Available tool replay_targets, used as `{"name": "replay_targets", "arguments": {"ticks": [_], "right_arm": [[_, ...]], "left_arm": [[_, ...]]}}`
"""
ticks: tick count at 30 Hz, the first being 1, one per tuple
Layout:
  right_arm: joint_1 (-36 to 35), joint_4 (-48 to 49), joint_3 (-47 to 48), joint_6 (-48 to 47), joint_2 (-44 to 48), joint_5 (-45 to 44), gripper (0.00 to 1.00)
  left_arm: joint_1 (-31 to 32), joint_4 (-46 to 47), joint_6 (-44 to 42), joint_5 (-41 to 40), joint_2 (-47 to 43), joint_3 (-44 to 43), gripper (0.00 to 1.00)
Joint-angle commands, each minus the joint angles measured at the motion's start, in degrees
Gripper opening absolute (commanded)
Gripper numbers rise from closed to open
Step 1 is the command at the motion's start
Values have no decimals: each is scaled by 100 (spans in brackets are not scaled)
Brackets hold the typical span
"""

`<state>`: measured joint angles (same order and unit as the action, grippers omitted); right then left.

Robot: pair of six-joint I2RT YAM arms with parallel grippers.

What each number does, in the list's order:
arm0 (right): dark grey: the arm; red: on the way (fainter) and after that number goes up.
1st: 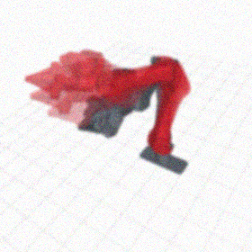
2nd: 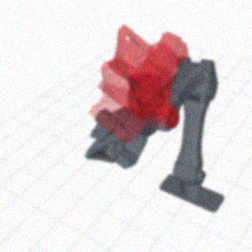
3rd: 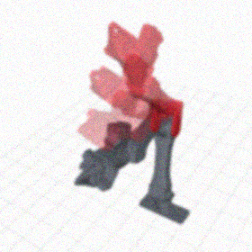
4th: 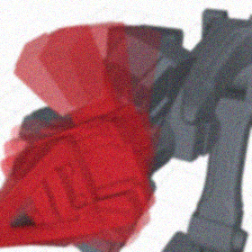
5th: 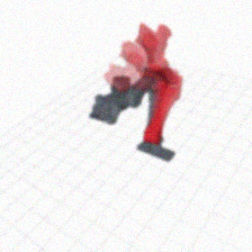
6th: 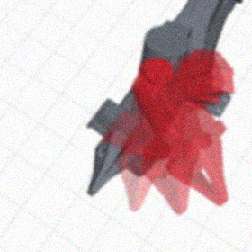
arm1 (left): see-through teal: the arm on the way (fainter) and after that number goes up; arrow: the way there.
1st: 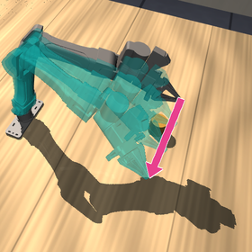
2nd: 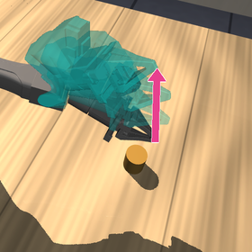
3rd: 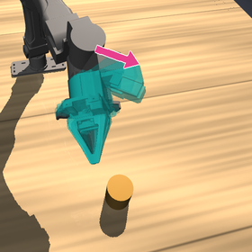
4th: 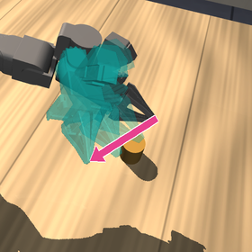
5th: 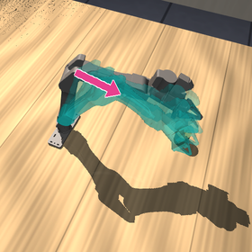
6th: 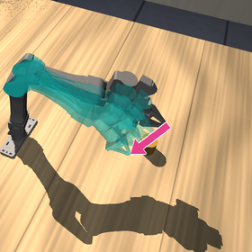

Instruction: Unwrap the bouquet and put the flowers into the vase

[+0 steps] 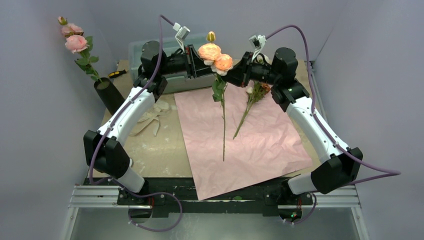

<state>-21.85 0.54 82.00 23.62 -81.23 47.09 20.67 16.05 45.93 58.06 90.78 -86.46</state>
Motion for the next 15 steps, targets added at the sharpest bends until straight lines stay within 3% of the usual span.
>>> {"name": "replay_targets", "arguments": {"ticks": [1, 3, 6, 11, 15], "right_arm": [[-46, -155, 91, -199, 204, 173, 32], [-39, -217, 171, -231, 189, 245, 50], [-36, -399, 378, -383, 201, 205, 68], [-31, -481, 538, -472, 301, 267, 88], [-37, -702, 628, -703, 327, 250, 98]], "left_arm": [[-134, 63, -204, -238, -247, -80, 0], [-258, -153, -408, -359, -349, -33, 0], [-570, -374, -585, -515, -526, 43, 0], [-1243, -643, -893, -873, -849, 82, 0], [-1652, -1372, -1610, -1434, -1119, -306, 0]]}}
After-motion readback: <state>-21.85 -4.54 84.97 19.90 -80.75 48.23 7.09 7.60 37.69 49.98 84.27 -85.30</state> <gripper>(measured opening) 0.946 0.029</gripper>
